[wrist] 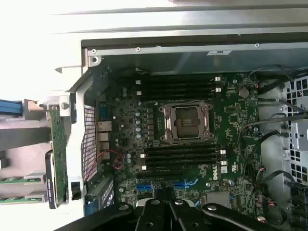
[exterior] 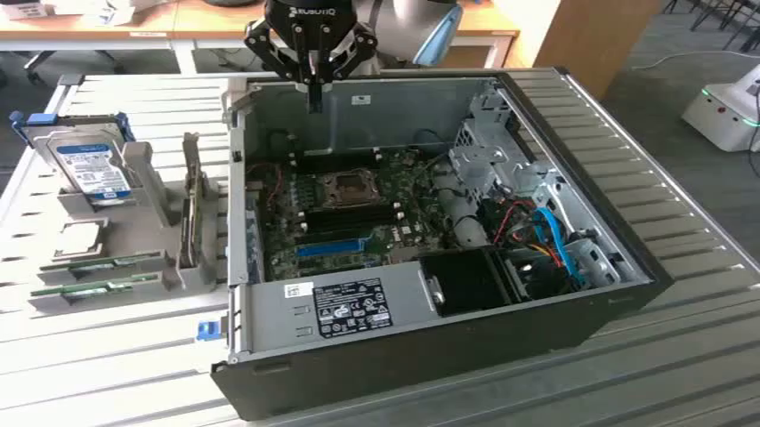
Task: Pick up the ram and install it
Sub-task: 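Reach for the ram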
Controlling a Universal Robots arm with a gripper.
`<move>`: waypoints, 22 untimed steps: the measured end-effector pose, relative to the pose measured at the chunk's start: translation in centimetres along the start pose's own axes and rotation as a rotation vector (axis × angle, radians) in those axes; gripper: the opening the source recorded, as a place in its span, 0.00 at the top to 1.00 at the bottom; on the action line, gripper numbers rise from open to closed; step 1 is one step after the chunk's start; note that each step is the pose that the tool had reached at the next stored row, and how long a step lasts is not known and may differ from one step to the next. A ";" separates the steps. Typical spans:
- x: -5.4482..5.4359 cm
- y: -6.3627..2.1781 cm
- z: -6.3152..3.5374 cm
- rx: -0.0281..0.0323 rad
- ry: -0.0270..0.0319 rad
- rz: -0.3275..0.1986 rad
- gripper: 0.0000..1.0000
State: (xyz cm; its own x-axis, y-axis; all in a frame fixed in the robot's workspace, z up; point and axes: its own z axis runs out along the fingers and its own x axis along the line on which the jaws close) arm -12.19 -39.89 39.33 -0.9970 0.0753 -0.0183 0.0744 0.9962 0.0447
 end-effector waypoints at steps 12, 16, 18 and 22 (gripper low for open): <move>0.0 0.00 0.00 0.0002 0.0023 0.000 0.89; 0.6 -0.05 0.00 0.0002 0.0028 0.000 0.89; 1.0 -0.08 -0.01 0.0002 0.0027 0.000 0.89; 1.9 -0.15 -0.02 0.0002 0.0028 0.000 0.89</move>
State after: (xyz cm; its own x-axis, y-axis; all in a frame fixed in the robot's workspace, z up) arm -14.13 -39.89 39.31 -0.9970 0.0752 -0.0156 0.0745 0.9962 0.0445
